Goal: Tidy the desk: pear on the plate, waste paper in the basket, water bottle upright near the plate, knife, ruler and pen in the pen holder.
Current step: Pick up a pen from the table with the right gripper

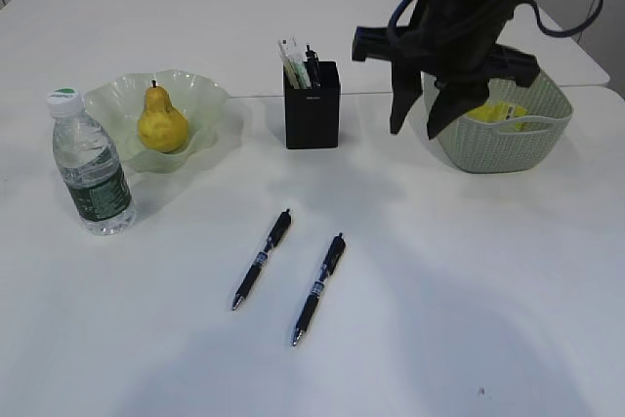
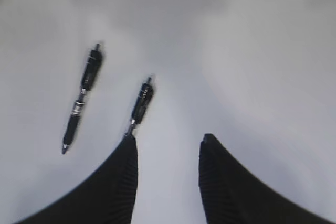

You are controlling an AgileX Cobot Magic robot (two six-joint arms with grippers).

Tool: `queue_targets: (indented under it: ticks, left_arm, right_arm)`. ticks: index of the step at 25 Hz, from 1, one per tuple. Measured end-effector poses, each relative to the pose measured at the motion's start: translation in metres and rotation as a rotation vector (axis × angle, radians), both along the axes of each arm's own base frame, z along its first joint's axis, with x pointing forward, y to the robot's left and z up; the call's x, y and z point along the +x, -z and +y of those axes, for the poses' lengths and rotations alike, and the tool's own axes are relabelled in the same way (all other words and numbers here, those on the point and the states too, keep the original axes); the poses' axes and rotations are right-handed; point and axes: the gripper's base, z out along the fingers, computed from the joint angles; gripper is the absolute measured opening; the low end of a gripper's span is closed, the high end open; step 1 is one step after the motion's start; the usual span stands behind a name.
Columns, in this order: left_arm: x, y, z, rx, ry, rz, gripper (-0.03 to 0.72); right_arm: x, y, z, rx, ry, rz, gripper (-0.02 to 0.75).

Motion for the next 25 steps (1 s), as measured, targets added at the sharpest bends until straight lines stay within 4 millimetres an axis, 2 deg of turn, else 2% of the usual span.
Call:
queue_targets:
  ticks: [3, 7, 12, 20, 25]
  left_arm:
    - [0.0, 0.0, 0.0, -0.003, 0.001, 0.001, 0.285]
    - [0.0, 0.0, 0.0, -0.004, 0.003, 0.002, 0.285]
    - [0.0, 0.0, -0.001, -0.003, 0.009, 0.002, 0.285]
    - [0.001, 0.0, 0.003, 0.038, -0.003, -0.01, 0.285]
    - [0.001, -0.001, 0.005, 0.06, -0.01, -0.017, 0.285]
  right_arm:
    - [-0.007, 0.022, 0.004, -0.008, 0.012, 0.083, 0.321]
    - [-0.017, 0.048, 0.025, -0.008, -0.025, 0.17, 0.321]
    - [-0.027, 0.055, 0.05, -0.007, -0.053, 0.195, 0.32]
    - [-0.023, 0.066, 0.057, 0.036, 0.076, 0.226, 0.32]
    - [-0.019, 0.086, 0.065, 0.08, 0.111, 0.277, 0.32]
